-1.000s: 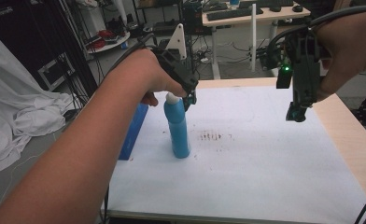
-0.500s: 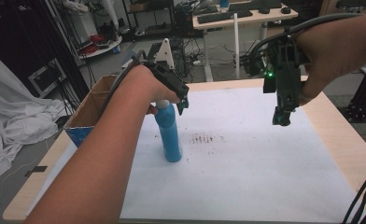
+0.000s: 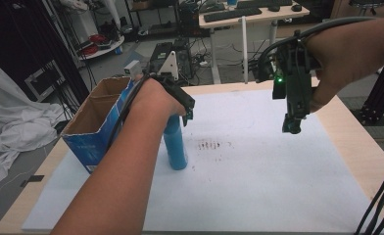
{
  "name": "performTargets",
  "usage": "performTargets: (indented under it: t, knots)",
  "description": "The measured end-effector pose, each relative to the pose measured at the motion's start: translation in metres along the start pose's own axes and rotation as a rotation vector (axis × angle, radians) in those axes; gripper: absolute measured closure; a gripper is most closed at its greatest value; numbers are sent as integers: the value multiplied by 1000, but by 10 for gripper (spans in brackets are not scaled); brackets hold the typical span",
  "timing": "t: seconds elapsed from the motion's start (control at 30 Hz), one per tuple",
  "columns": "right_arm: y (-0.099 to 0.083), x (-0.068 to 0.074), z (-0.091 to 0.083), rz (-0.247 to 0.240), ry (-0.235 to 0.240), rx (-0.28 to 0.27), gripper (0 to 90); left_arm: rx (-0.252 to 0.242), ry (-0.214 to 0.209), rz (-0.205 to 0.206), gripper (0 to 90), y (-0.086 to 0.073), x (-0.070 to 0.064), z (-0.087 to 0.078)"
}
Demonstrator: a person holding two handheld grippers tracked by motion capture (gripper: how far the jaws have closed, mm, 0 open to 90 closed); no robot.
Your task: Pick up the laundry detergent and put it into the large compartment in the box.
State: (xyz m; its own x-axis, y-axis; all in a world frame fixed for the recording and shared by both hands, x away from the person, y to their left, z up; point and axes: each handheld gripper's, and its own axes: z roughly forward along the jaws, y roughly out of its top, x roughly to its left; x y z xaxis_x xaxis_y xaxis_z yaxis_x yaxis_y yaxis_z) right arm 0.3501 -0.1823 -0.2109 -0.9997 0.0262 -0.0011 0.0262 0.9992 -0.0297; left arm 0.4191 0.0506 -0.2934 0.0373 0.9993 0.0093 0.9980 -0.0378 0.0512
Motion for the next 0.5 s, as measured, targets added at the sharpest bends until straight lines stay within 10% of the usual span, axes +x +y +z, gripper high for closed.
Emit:
performTargets:
  t: [0.5]
  knots:
    - [-2,-3,5,-4,5,-5,30,-1,-1,-32,88,1,-2,6]
